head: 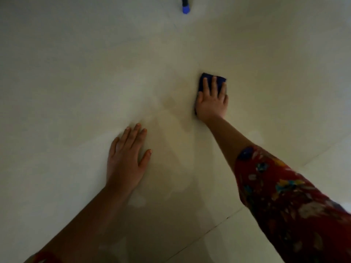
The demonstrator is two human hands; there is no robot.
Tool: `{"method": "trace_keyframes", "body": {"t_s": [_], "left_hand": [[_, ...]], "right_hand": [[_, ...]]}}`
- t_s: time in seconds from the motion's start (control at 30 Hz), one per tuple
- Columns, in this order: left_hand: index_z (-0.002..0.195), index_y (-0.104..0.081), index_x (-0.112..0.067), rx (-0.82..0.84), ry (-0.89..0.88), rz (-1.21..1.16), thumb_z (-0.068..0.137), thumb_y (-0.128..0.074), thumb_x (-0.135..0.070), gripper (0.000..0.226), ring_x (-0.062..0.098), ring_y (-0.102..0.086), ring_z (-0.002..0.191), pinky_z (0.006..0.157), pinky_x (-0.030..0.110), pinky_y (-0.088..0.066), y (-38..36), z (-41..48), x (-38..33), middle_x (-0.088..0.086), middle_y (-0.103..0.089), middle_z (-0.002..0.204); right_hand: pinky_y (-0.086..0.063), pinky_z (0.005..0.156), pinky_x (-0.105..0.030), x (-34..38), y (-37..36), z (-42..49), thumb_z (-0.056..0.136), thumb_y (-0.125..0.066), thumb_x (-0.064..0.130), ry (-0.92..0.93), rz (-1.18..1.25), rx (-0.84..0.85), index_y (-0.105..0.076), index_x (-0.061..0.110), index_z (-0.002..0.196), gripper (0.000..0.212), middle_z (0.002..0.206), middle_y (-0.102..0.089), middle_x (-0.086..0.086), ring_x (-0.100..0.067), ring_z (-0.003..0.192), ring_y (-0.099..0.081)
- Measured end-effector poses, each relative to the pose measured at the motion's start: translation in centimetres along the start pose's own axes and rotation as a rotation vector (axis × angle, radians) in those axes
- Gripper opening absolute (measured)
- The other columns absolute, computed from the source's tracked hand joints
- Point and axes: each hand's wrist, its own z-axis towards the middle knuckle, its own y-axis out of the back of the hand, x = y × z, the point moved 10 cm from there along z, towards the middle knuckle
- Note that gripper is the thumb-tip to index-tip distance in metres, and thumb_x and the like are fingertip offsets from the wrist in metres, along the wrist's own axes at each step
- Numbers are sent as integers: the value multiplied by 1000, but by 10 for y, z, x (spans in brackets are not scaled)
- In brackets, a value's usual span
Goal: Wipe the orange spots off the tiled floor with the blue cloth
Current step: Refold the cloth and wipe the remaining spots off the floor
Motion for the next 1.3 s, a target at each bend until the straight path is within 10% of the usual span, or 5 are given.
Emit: {"method": "trace_keyframes", "body": {"t_s": [0.27, 0.47, 0.73, 1.07, 1.3], "left_hand": [[152, -25, -27, -171, 469, -138, 97, -25, -39, 57, 14, -7, 149, 121, 39, -8, 32, -99, 109, -9, -15, 161], [153, -22, -24, -243, 587, -156, 100, -25, -35, 55, 12, -7, 149, 122, 40, -8, 44, -162, 146, -8, -15, 161], [149, -34, -15, -319, 558, -288, 97, -28, -26, 54, 22, -25, 146, 119, 40, -19, 44, -167, 132, 2, -32, 156], [148, -36, -17, -181, 350, -436, 95, -36, -25, 54, 13, -26, 144, 118, 31, -20, 26, -147, 63, -2, -34, 155], [142, -43, -20, 7, 247, -586, 93, -40, -23, 49, 13, -37, 138, 114, 28, -28, 29, -160, 54, 0, -41, 149]], "right_hand": [[-24, 114, -44, 184, -73, -204, 98, -33, 43, 1001, -95, 11, -33, 33, 149, 52, 158, -28, 5, -25, 148, -20], [-23, 114, -48, 161, -61, -153, 97, -30, 40, 587, -66, -73, -35, 29, 150, 54, 158, -28, 1, -30, 147, -21], [-20, 116, -46, 201, -95, -300, 99, -34, 46, 1180, -87, 116, -31, 33, 151, 54, 159, -25, 5, -24, 149, -15], [-7, 120, -48, -45, -17, -126, 99, -29, 52, 119, -40, -7, -7, 29, 156, 64, 164, 1, 1, -28, 150, 7], [-39, 107, -55, 82, -64, -286, 81, -42, 22, 670, -12, 30, -48, 9, 141, 62, 147, -45, -15, -43, 137, -36]]}}
